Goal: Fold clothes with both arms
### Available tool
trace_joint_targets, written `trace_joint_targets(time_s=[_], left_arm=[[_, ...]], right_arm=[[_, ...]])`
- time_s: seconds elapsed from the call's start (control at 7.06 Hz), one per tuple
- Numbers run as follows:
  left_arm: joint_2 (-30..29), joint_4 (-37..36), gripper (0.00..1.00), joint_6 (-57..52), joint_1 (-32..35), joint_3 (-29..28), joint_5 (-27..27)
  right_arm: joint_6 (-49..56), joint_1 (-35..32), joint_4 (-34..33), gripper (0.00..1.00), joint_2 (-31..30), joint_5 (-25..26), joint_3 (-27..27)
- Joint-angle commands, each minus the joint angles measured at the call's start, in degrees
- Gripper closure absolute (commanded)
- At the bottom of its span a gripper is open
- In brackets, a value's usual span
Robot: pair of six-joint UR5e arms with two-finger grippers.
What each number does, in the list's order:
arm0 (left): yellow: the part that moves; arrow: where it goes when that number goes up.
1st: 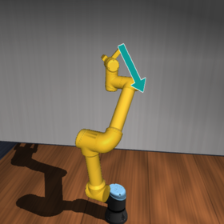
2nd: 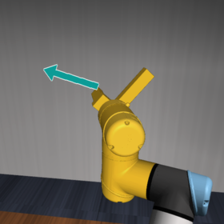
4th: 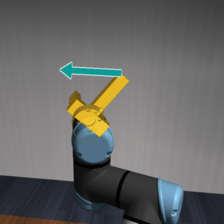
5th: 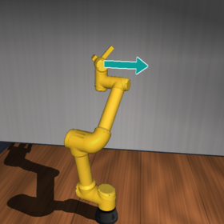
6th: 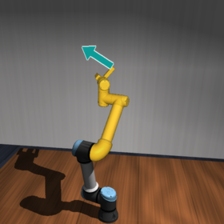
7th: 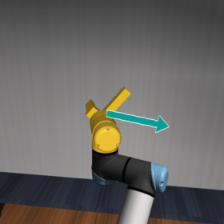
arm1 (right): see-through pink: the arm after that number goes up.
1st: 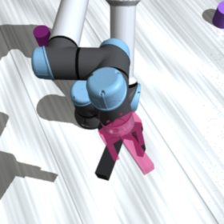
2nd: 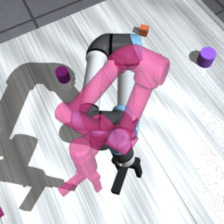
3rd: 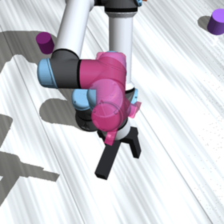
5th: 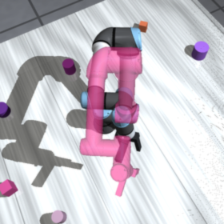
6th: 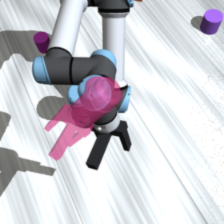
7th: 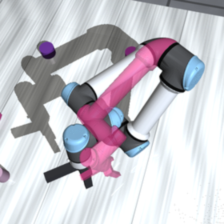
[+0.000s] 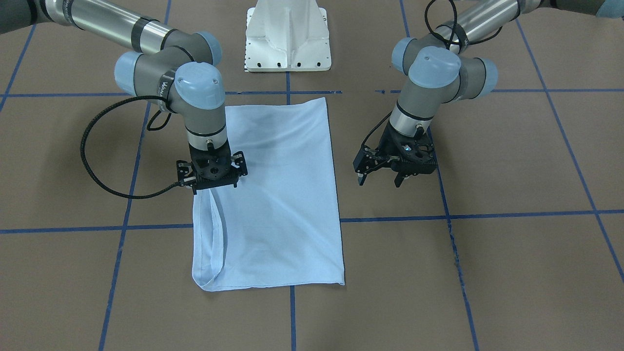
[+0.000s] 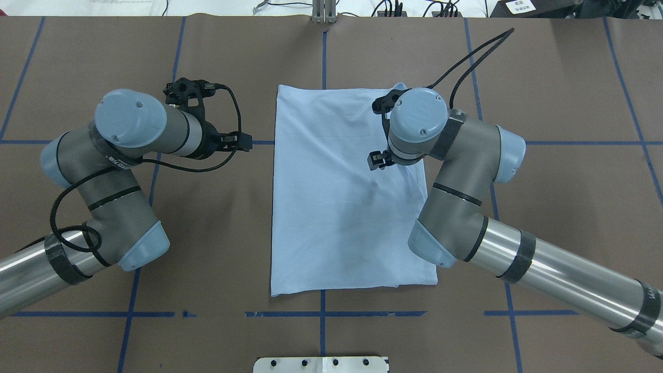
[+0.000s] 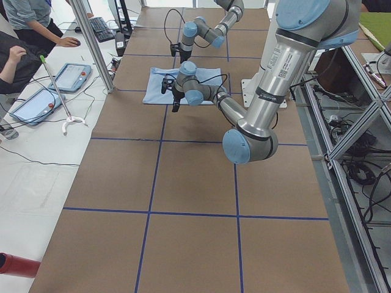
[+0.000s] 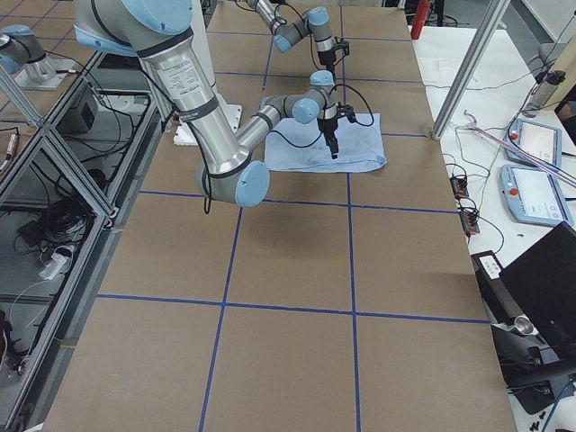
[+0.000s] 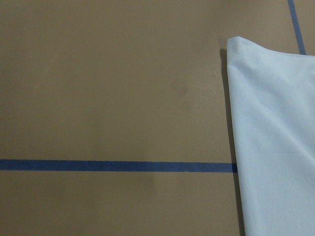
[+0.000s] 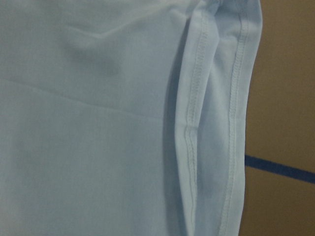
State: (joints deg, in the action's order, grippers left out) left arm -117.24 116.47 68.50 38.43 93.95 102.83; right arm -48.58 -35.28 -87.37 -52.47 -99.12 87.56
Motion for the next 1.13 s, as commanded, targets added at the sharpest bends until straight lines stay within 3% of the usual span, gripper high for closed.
trace_joint_targets(time_s=[0.0, 0.28, 0.99], left_arm=[[-0.35, -0.01, 0.00, 0.05, 0.15, 0.44, -0.09], [-0.88, -0.01, 0.00, 0.05, 0.24, 0.44, -0.18], [-0.97, -0.01, 0.00, 0.05, 0.24, 0.44, -0.09]], right_arm=[[2.68, -2.24, 0.09, 0.00, 5.33, -0.02, -7.54], [3.05, -2.51, 5.68, 0.00, 5.98, -0.02, -13.00], [5.25, -4.18, 6.16, 0.00, 4.84, -1.43, -14.09]])
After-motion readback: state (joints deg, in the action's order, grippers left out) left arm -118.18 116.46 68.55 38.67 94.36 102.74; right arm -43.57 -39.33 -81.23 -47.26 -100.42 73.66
